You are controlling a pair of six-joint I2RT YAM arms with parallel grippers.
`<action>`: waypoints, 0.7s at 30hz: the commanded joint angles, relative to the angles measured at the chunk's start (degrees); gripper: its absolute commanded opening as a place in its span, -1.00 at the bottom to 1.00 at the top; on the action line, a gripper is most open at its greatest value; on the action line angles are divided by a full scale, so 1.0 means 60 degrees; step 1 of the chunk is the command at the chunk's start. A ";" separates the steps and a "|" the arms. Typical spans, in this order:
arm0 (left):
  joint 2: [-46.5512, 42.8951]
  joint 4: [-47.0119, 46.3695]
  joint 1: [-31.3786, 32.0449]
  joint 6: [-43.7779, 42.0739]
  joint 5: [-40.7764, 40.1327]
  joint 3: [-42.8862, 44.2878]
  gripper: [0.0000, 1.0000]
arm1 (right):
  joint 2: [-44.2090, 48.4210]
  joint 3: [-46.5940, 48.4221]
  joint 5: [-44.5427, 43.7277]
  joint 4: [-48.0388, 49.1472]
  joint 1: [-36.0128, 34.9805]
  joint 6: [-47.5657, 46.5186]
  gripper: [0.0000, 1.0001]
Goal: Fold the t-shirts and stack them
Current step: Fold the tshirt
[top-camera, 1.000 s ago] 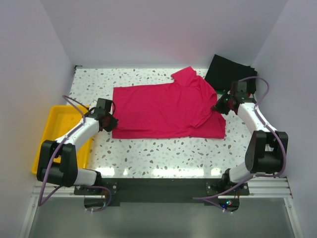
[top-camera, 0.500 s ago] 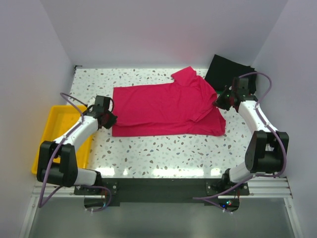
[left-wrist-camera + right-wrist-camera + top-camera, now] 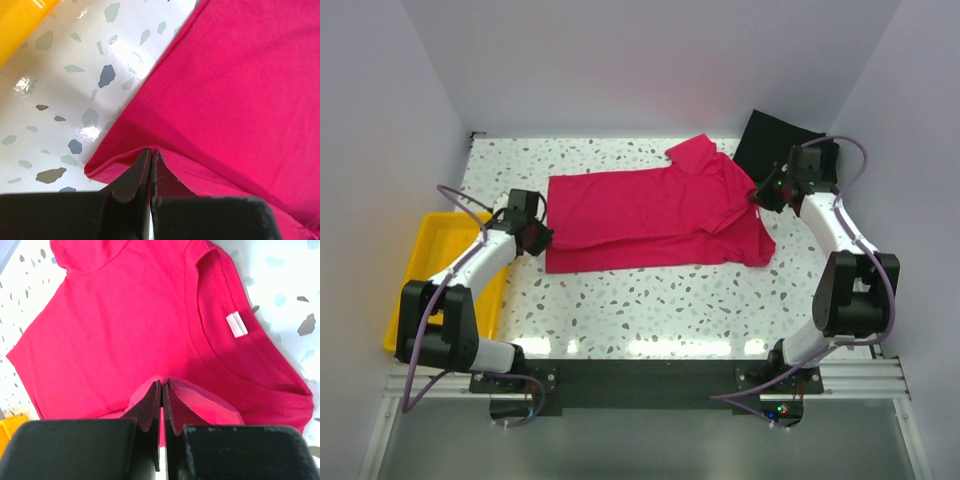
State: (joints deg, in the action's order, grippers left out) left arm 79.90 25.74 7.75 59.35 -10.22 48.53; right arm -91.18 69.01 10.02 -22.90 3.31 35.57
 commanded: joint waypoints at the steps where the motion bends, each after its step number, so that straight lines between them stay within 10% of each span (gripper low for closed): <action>1: 0.0291 -0.0495 -0.0120 -0.0092 -0.0026 0.0392 -1.00 | -0.0301 0.0669 -0.0074 0.0242 0.0019 -0.0259 -1.00; 21: 0.0775 -0.0788 -0.0324 -0.0122 0.0048 0.0510 -1.00 | -0.1151 0.1652 -0.0147 -0.0198 -0.0171 -0.0567 -1.00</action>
State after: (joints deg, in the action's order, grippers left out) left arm 84.33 23.40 6.68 59.33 -9.61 49.41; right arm -97.51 76.18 10.00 -23.62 2.63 33.45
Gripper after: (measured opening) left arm 0.022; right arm 0.014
